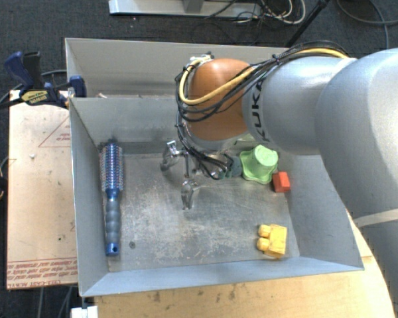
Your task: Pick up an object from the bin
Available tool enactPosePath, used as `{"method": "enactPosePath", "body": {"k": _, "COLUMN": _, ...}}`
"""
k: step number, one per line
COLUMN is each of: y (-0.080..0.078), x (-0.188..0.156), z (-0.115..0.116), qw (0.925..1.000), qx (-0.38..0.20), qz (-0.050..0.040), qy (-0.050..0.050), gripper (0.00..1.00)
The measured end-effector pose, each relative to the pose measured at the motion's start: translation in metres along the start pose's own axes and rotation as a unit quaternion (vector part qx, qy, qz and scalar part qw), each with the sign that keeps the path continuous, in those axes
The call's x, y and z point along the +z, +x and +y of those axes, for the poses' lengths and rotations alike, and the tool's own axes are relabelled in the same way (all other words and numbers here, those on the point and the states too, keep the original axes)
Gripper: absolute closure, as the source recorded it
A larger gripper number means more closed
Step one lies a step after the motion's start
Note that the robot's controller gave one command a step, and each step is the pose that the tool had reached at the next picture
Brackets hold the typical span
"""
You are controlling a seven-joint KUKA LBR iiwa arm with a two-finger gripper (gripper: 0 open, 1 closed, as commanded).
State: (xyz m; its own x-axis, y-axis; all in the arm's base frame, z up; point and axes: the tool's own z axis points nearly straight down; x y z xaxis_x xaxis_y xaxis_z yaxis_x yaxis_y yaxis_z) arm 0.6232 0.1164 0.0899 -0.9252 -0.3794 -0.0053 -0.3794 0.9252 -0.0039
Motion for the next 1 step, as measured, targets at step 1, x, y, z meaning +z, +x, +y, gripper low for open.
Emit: {"method": "enactPosePath", "body": {"k": 1, "y": 0.0134, "x": -0.0748, "z": -0.0773, "qw": 0.9948, "qx": -0.102, "qz": -0.0016, "qy": 0.000, "gripper": 0.00}}
